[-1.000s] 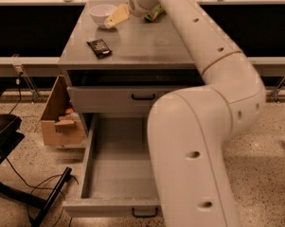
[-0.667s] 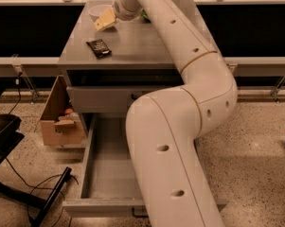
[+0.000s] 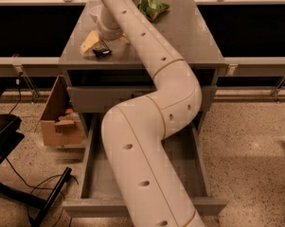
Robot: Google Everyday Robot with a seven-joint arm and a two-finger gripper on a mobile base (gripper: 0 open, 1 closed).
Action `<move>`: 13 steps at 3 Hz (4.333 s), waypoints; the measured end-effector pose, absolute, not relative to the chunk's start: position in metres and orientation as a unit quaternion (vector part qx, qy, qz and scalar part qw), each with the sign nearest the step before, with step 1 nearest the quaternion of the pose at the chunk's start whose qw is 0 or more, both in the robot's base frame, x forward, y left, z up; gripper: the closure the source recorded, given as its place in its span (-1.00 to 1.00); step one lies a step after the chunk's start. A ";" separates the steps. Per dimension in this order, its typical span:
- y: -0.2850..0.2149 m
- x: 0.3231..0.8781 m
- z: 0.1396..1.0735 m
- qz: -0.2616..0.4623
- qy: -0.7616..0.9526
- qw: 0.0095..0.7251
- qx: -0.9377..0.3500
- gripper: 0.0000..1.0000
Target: Place rxbar chocolate into middle drawer
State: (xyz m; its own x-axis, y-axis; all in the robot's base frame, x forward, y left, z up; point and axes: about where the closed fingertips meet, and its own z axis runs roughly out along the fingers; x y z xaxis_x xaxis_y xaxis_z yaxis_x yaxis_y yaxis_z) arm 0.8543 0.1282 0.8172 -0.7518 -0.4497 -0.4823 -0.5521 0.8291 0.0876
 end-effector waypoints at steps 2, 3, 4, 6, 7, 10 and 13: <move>0.135 0.850 0.815 0.102 0.933 0.211 -0.272 -0.17; 0.135 0.847 0.823 0.102 0.933 0.211 -0.272 0.30; 0.134 0.841 0.832 0.102 0.933 0.212 -0.272 0.92; 0.125 0.835 0.845 0.108 0.933 0.214 -0.269 1.00; 0.060 0.818 0.890 0.150 0.930 0.227 -0.248 1.00; -0.102 0.747 0.976 0.212 0.914 0.286 -0.198 1.00; -0.159 0.597 1.012 0.162 0.908 0.331 -0.199 1.00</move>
Offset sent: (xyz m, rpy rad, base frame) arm -0.0036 0.0069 -0.0076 -0.0304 0.0247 0.0015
